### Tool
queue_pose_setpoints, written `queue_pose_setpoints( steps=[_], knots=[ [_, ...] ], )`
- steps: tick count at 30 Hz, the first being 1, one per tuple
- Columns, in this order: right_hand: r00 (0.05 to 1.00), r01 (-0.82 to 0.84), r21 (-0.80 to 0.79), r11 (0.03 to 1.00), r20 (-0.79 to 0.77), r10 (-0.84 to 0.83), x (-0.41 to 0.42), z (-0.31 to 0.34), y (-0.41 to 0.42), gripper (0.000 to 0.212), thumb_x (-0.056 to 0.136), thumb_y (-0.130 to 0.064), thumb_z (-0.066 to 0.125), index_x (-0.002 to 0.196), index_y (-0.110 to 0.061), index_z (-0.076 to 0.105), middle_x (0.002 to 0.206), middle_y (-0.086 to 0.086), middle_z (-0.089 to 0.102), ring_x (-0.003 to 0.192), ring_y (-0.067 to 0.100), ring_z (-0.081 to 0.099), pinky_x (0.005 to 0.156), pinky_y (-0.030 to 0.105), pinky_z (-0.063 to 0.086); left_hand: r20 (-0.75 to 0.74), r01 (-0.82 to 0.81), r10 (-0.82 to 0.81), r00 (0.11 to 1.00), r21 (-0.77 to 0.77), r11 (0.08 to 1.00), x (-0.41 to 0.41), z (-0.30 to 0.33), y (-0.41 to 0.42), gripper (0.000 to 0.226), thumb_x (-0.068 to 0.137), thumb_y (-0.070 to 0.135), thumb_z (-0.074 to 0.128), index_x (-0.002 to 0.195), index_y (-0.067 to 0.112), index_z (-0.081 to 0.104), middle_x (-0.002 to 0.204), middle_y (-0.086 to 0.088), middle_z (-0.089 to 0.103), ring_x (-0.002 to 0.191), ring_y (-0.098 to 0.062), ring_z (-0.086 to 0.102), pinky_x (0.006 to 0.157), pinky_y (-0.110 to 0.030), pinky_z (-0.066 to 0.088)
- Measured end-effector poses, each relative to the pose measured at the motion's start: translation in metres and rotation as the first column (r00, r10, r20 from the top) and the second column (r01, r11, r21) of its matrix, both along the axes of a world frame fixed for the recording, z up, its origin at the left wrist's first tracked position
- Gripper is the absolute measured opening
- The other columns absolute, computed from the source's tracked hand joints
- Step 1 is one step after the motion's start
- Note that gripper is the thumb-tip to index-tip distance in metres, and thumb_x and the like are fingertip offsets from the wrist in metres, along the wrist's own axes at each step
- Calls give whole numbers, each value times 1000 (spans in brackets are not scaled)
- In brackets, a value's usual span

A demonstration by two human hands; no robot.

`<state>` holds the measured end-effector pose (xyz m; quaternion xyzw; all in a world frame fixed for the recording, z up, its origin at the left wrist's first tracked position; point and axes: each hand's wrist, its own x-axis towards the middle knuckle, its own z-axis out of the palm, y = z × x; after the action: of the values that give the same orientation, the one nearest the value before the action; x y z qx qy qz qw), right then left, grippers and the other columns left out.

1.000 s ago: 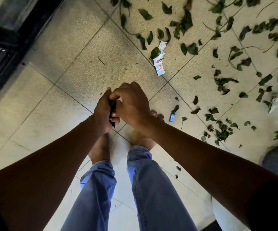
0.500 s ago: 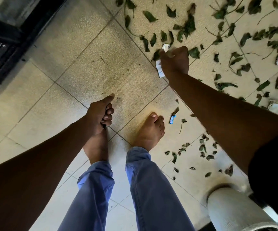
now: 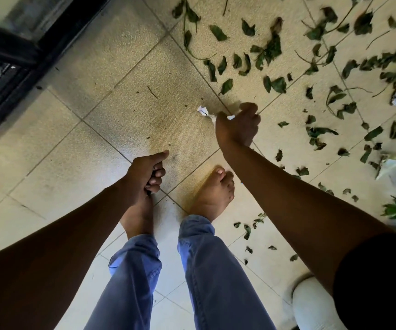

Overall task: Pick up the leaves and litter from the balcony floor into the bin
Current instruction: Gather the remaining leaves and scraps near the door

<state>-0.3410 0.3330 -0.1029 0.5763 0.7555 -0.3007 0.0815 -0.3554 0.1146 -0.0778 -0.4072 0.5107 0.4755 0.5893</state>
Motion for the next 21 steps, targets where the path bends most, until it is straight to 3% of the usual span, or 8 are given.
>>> queue_pose_setpoints(
  steps=[3, 5, 8, 11, 14, 16, 18, 21],
  knots=[
    [996, -57, -348, 936, -84, 29, -6, -8, -7, 20, 86, -18, 64, 106, -15, 69, 104, 4, 73, 98, 25, 69, 84, 42, 58, 9, 19, -19, 1000, -7, 1000, 2, -2, -2, 51, 95, 42, 64, 59, 24, 33, 57, 3, 33, 36, -7, 23, 37, -16, 12],
    [968, -209, -437, 875, -218, 123, -11, -1, -15, 21, 85, -9, 61, 102, -15, 71, 97, 0, 75, 91, 16, 71, 80, 42, 60, 21, 5, -5, 1000, -3, 1000, 2, -2, -1, 51, 95, 43, 64, 59, 24, 32, 57, 3, 33, 35, -7, 23, 37, -15, 13],
    [917, -356, -186, 916, -261, 303, -22, 5, -6, 30, 83, -4, 58, 108, -15, 70, 103, 3, 72, 92, 14, 68, 65, 26, 50, 34, -13, 13, 999, 8, 1000, 4, -1, 2, 51, 95, 43, 64, 58, 25, 33, 56, 4, 32, 35, -7, 22, 37, -15, 12],
    [878, -456, 163, 875, -79, 473, -34, -5, 22, 46, 81, -6, 62, 124, -22, 59, 122, 9, 57, 106, 23, 56, 64, 20, 38, 34, 10, -10, 999, 14, 1000, 5, 0, 4, 52, 95, 42, 64, 58, 25, 33, 57, 3, 31, 35, -7, 21, 39, -17, 10],
    [809, -583, 196, 789, 52, 585, -44, -24, 45, 49, 86, -14, 66, 132, -23, 53, 133, 15, 46, 114, 32, 52, 71, 32, 48, 29, 14, -15, 999, 18, 1000, 2, 0, 5, 52, 95, 41, 64, 58, 24, 32, 56, 3, 31, 35, -8, 21, 39, -17, 10],
    [740, -661, 194, 725, 10, 673, -48, -36, 54, 32, 88, -13, 65, 120, -16, 61, 127, 19, 49, 105, 36, 58, 81, 37, 53, 23, 11, -12, 1000, 22, 1000, -2, -1, 5, 52, 95, 41, 64, 58, 24, 32, 55, 3, 32, 35, -8, 22, 39, -16, 11],
    [672, -726, 178, 664, -21, 740, -49, -43, 59, 18, 87, -6, 61, 103, -12, 65, 117, 20, 55, 97, 37, 60, 80, 33, 49, 18, 7, -7, 1000, 25, 1000, -5, -3, 5, 52, 95, 41, 63, 58, 24, 33, 55, 3, 32, 35, -8, 22, 40, -17, 10],
    [716, -671, 154, 726, -123, 687, -51, -43, 56, 14, 80, 1, 58, 87, -11, 62, 96, 14, 63, 92, 32, 59, 70, 31, 44, 8, -2, 2, 1000, 23, 1000, -8, -6, 3, 52, 95, 42, 64, 57, 24, 33, 56, 3, 32, 36, -8, 22, 40, -16, 10]
  ],
)
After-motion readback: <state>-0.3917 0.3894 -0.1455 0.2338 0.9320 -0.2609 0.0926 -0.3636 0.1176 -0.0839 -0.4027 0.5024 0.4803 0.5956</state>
